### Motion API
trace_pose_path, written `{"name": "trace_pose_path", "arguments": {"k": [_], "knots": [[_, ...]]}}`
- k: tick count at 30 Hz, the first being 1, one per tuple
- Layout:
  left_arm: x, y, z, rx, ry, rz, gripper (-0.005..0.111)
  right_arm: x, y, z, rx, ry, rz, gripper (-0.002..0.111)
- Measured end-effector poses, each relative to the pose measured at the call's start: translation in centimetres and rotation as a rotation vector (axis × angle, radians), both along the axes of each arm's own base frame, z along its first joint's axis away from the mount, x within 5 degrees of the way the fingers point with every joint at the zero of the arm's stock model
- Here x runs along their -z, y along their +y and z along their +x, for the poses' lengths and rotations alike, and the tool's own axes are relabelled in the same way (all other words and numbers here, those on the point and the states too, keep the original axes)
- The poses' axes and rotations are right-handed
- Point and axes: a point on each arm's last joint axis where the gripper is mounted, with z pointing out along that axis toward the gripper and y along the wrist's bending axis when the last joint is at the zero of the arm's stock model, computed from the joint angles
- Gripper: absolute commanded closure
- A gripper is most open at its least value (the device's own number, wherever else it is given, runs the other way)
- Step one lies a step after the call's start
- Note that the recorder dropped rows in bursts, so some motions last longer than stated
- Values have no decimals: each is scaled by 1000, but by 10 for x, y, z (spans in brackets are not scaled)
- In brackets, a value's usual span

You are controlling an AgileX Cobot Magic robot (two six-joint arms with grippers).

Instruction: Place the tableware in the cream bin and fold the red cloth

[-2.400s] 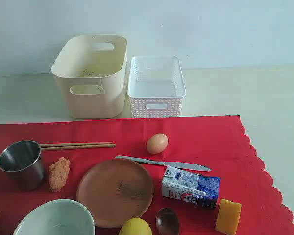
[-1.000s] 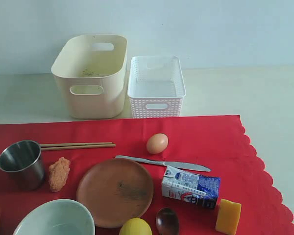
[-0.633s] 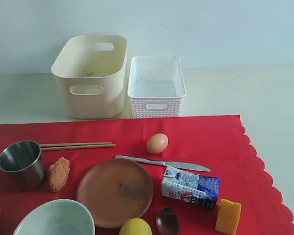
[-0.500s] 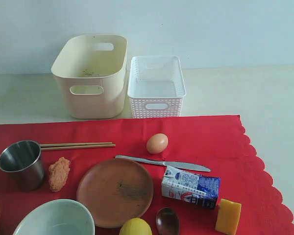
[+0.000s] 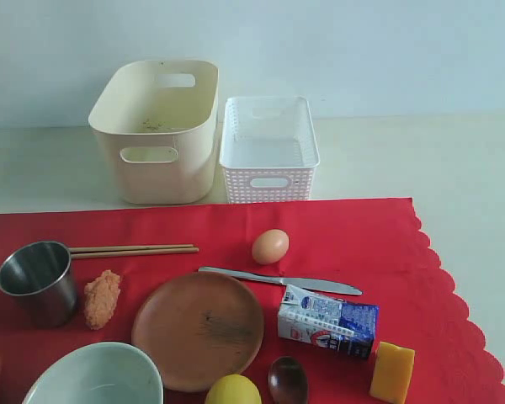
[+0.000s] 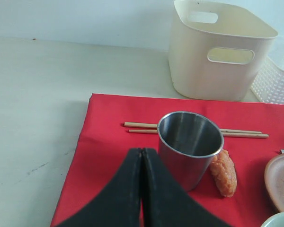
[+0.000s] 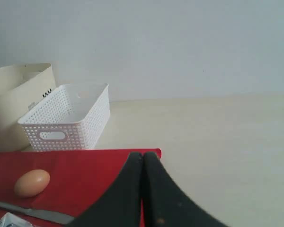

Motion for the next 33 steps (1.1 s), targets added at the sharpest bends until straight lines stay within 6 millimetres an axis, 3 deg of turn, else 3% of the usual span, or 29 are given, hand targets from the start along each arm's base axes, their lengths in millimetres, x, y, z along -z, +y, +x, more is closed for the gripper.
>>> {"name": "trace_pose_path", "arguments": {"k": [7,15,19,24,33], "knots": [[0,0,0,0,0,0,107,-52,0,3,0,-62,8,108],[0,0,0,0,0,0,107,-131,3,25,0,-110,14,108],[0,0,0,0,0,0,107,-160,4,32,0,-146,18,108],[0,0,0,0,0,0,107,-177,4,34,0,-180,23,108],[0,0,0,0,0,0,107,-179,4,34,1,-187,24,108]]}}
